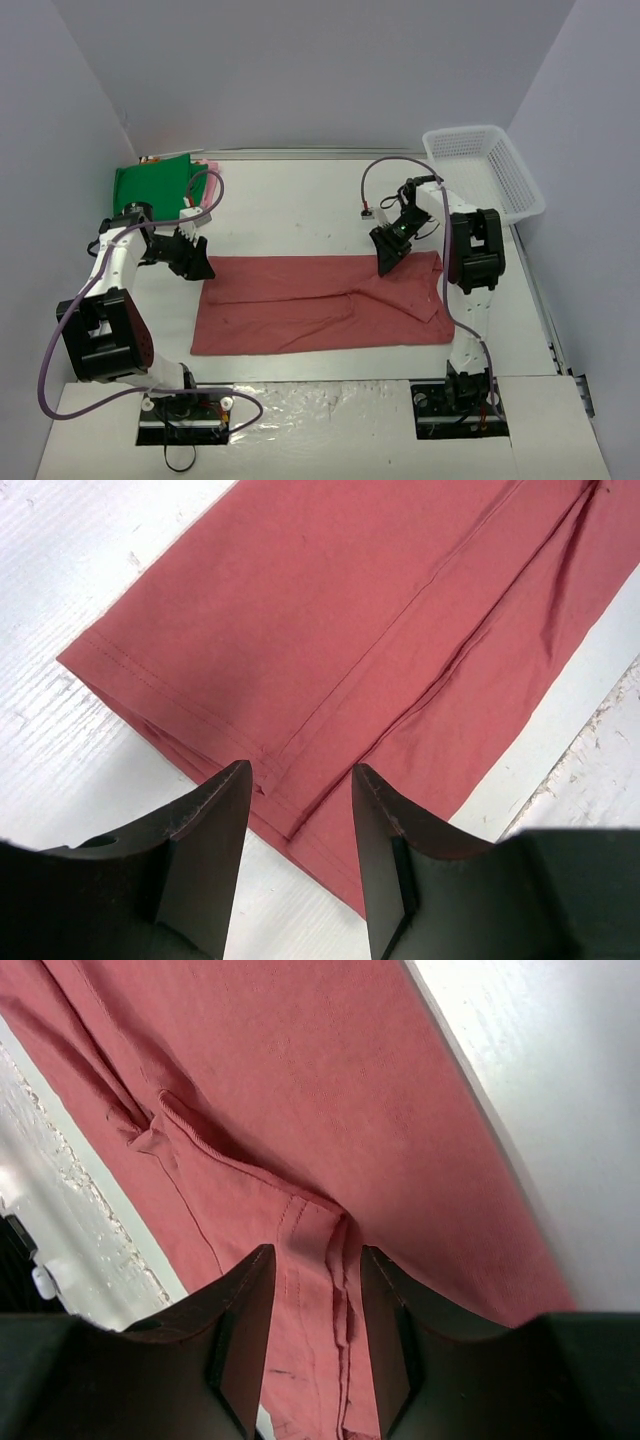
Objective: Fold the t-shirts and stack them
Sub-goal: Fold the other side of the tshirt into a rectangle, then rotate the tshirt 90 degrees
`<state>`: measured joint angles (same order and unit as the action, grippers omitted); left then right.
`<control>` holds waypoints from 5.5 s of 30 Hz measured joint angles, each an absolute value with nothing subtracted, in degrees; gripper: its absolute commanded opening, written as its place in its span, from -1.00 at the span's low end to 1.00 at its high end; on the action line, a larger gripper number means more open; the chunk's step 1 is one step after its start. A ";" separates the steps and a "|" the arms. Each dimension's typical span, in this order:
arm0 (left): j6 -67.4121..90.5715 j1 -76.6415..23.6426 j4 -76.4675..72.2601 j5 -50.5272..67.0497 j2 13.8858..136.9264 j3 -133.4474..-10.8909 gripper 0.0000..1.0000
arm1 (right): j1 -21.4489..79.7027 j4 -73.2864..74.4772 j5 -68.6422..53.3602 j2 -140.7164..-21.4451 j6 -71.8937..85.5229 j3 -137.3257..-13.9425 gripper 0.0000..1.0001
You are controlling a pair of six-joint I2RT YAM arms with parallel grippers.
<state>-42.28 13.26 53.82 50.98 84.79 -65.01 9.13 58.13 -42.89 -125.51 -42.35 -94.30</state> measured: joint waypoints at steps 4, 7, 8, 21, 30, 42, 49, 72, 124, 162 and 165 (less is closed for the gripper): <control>-42.22 13.26 53.84 50.96 84.79 -64.93 -0.15 | 10.28 58.35 -42.87 -126.91 -42.59 -94.30 -0.37; -42.22 13.26 53.84 50.96 84.79 -64.93 -0.16 | 10.63 58.50 -42.87 -127.00 -43.16 -94.15 -0.90; -42.22 13.26 53.84 50.98 84.79 -64.93 -0.16 | 10.74 58.54 -42.89 -127.00 -43.18 -94.06 -1.00; -42.24 13.28 53.87 51.31 84.73 -64.34 -0.18 | 11.99 60.93 -42.33 -123.76 -43.86 -93.36 -1.00; -42.24 13.30 53.89 51.55 83.88 -63.94 -0.18 | 17.89 63.48 -41.41 -114.72 -44.62 -89.36 -1.00; -42.26 13.32 53.84 51.66 83.61 -63.51 -0.18 | 26.11 63.90 -40.51 -113.99 -45.10 -80.49 -0.69; -42.26 13.32 53.89 51.66 83.59 -62.92 -0.18 | 29.65 63.88 -40.95 -114.26 -45.84 -78.61 -0.51; -42.44 13.32 54.08 51.99 83.57 -62.87 -0.42 | 26.61 62.02 -38.65 -111.48 -42.89 -83.26 -0.87; -44.45 -10.55 50.98 25.32 105.12 -68.14 -0.95 | 9.74 62.37 -26.50 -154.19 -23.86 -147.13 -0.92; -26.22 -51.57 51.90 47.57 120.97 -85.58 -0.95 | 15.70 29.50 -30.52 -162.50 -8.08 -156.07 -0.59; -25.47 -52.47 51.05 48.56 121.54 -86.43 -0.95 | 16.21 29.12 -30.74 -162.56 -7.92 -156.11 -0.59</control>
<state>-25.47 -52.47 51.05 48.56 121.54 -86.43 16.21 29.12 -30.74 -162.56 -7.92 -156.11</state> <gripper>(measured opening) 0.027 0.205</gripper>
